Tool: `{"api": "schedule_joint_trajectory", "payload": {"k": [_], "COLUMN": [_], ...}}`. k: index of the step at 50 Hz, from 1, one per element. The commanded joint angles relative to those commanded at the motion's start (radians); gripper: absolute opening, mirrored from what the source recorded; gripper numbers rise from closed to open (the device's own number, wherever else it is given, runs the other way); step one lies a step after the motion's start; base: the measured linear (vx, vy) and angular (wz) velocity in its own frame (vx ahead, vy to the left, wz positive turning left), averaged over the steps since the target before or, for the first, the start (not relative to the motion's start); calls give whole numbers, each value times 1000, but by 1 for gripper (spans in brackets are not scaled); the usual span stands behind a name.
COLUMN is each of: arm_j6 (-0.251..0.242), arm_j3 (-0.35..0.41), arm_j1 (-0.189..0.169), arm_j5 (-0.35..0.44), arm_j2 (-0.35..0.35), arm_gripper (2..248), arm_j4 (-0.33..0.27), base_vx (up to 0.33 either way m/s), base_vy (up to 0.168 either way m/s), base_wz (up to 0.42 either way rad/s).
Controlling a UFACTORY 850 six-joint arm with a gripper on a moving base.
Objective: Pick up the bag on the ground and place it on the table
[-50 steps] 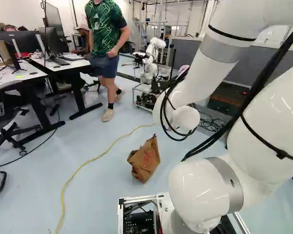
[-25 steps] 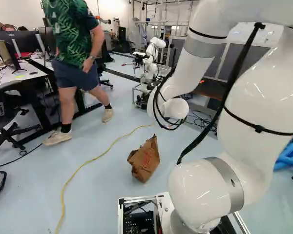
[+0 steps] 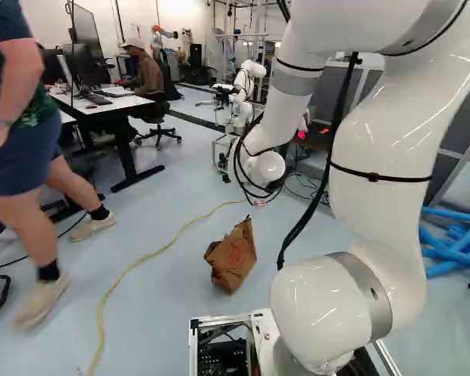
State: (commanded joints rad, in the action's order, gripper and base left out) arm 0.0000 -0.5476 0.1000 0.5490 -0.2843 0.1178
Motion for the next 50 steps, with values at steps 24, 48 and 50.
{"api": "schedule_joint_trajectory", "payload": {"k": [24,48,50], "arm_j6": [0,0,0], "arm_j3": [-155,-314,-328], "arm_j1": [-1,14,16], "arm_j5": [-150,-285,-297], "arm_j2": [-178,-343,-357], "arm_gripper": [247,247,247], "arm_j4": [90,138,142], "base_vx": [0,0,0], "base_vy": [0,0,0], "base_wz": [0,0,0]}}
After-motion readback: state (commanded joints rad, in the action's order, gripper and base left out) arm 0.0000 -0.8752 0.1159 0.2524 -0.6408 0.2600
